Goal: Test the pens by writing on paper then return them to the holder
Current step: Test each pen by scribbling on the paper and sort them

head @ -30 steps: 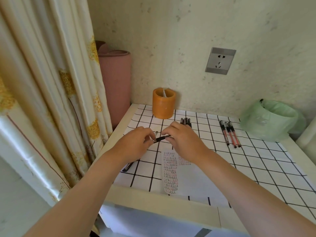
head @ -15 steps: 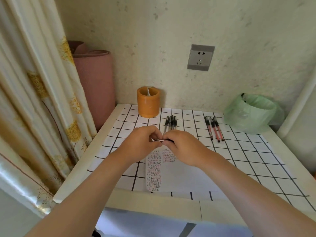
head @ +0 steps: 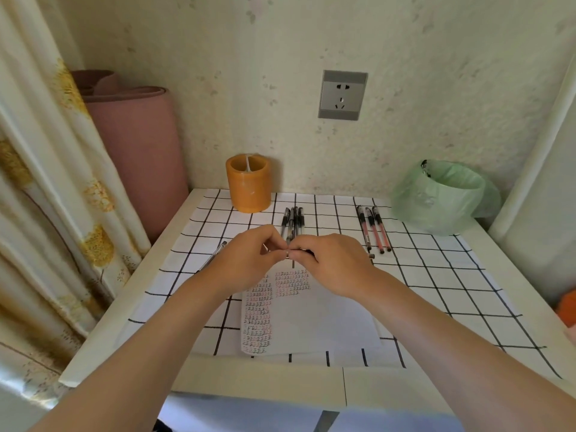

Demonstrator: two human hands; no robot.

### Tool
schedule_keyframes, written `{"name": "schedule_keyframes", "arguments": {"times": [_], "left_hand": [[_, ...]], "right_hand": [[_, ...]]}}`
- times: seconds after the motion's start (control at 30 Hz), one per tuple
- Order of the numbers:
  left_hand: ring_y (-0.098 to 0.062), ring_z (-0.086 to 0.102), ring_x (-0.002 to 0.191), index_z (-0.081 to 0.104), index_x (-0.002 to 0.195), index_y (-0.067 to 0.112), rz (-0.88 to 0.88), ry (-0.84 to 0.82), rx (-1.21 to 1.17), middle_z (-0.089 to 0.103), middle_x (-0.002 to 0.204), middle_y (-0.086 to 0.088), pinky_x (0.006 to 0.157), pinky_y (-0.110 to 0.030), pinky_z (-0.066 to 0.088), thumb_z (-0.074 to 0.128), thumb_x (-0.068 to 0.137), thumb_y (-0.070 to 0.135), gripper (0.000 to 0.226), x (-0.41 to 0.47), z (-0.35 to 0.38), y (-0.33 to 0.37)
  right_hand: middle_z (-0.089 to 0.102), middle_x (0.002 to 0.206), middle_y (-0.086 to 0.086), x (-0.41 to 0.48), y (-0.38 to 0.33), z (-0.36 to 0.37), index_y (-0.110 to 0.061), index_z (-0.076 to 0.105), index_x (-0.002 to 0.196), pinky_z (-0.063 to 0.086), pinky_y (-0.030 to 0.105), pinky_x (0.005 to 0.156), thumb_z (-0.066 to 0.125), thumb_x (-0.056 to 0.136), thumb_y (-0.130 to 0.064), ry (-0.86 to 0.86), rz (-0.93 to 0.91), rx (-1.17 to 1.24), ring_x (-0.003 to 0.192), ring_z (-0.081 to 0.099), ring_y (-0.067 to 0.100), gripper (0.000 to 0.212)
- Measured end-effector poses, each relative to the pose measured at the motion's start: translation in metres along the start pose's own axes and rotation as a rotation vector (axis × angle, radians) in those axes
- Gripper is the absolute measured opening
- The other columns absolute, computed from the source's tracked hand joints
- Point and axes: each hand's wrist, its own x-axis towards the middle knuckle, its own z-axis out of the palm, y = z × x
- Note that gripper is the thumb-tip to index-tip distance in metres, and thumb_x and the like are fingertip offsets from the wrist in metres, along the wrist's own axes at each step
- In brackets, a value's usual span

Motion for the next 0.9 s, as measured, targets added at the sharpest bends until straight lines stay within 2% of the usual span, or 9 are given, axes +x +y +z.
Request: {"name": "schedule_keyframes", "arguments": {"times": [0.1, 0.2, 0.27, 0.33, 0.43, 0.6, 0.73, 0.8, 0.9], "left_hand": [[-0.007, 0.062, 0.077, 0.063, 0.086, 0.038, 0.003, -0.004, 0.012, 0.065, 0.083, 0.017, 0.072, -0.027, 0.052, 0.069, 0.091, 0.033, 0.009, 0.002, 0.0, -0.001], [-0.001, 0.06, 0.076, 0.062, 0.086, 0.04, -0.016, -0.041, 0.083, 0.065, 0.084, 0.023, 0.068, -0.024, 0.049, 0.067, 0.091, 0.035, 0.008, 0.003, 0.0, -0.004], [0.002, 0.058, 0.076, 0.061, 0.088, 0.041, -0.036, -0.07, 0.189, 0.064, 0.084, 0.021, 0.069, -0.024, 0.047, 0.066, 0.091, 0.035, 0.007, 0.003, -0.001, -0.008], [0.002, 0.058, 0.082, 0.06, 0.09, 0.04, -0.052, -0.118, 0.284, 0.063, 0.089, 0.02, 0.076, -0.028, 0.05, 0.064, 0.092, 0.033, 0.009, 0.003, -0.002, -0.013], [-0.002, 0.057, 0.09, 0.057, 0.092, 0.04, -0.081, -0.183, 0.373, 0.061, 0.093, 0.02, 0.082, -0.03, 0.049, 0.062, 0.092, 0.031, 0.01, 0.001, -0.003, -0.018], [-0.002, 0.055, 0.086, 0.055, 0.086, 0.04, -0.091, -0.225, 0.488, 0.059, 0.09, 0.02, 0.07, -0.025, 0.043, 0.062, 0.091, 0.033, 0.011, 0.001, -0.002, -0.019], [-0.008, 0.055, 0.094, 0.059, 0.099, 0.037, -0.039, -0.217, 0.503, 0.057, 0.101, 0.015, 0.076, -0.029, 0.048, 0.064, 0.088, 0.038, 0.012, 0.001, 0.002, -0.016], [-0.009, 0.05, 0.104, 0.059, 0.111, 0.036, 0.012, -0.238, 0.487, 0.054, 0.109, 0.013, 0.081, -0.031, 0.046, 0.067, 0.085, 0.046, 0.029, 0.001, 0.005, -0.014], [-0.007, 0.035, 0.116, 0.053, 0.128, 0.041, 0.069, -0.319, 0.449, 0.044, 0.121, 0.014, 0.089, -0.032, 0.038, 0.07, 0.076, 0.063, 0.059, 0.0, 0.01, -0.013]], "right_hand": [[0.054, 0.056, -0.025, 0.0, 0.003, -0.003, -0.043, 0.064, 0.106, 0.028, 0.022, 0.051, 0.045, 0.097, -0.057, -0.033, 0.036, 0.029, 0.051, 0.047, -0.005, 0.025], [0.061, 0.068, -0.012, -0.003, 0.008, 0.0, -0.04, 0.056, 0.113, 0.037, 0.029, 0.053, 0.04, 0.098, -0.056, -0.164, 0.107, 0.081, 0.057, 0.051, 0.001, 0.028], [0.06, 0.073, -0.006, -0.008, 0.013, 0.002, -0.037, 0.046, 0.116, 0.04, 0.03, 0.054, 0.042, 0.101, -0.036, -0.218, 0.165, 0.228, 0.06, 0.053, 0.008, 0.016], [0.062, 0.082, -0.001, -0.012, 0.016, 0.0, -0.036, 0.045, 0.105, 0.043, 0.03, 0.056, 0.041, 0.099, -0.014, -0.189, 0.214, 0.37, 0.065, 0.054, 0.012, 0.024], [0.059, 0.079, -0.016, -0.012, 0.019, -0.001, -0.03, 0.061, 0.087, 0.04, 0.02, 0.057, 0.038, 0.096, 0.0, -0.101, 0.316, 0.533, 0.06, 0.054, -0.004, 0.039], [0.063, 0.095, -0.004, -0.011, 0.008, 0.002, -0.028, 0.07, 0.104, 0.053, 0.025, 0.066, 0.035, 0.089, 0.018, -0.1, 0.417, 0.921, 0.073, 0.061, 0.009, 0.06], [0.062, 0.092, 0.002, -0.017, 0.008, 0.006, -0.025, 0.069, 0.113, 0.056, 0.036, 0.077, 0.058, 0.094, 0.001, -0.105, 0.358, 0.974, 0.082, 0.063, 0.015, 0.035], [0.062, 0.082, 0.006, -0.019, 0.006, 0.009, -0.016, 0.071, 0.106, 0.053, 0.037, 0.066, 0.056, 0.099, -0.012, -0.079, 0.379, 1.06, 0.073, 0.063, 0.021, 0.017], [0.06, 0.07, 0.01, -0.019, 0.006, 0.015, -0.013, 0.069, 0.091, 0.041, 0.031, 0.052, 0.047, 0.098, -0.009, -0.057, 0.422, 1.131, 0.057, 0.059, 0.026, 0.023]]}}
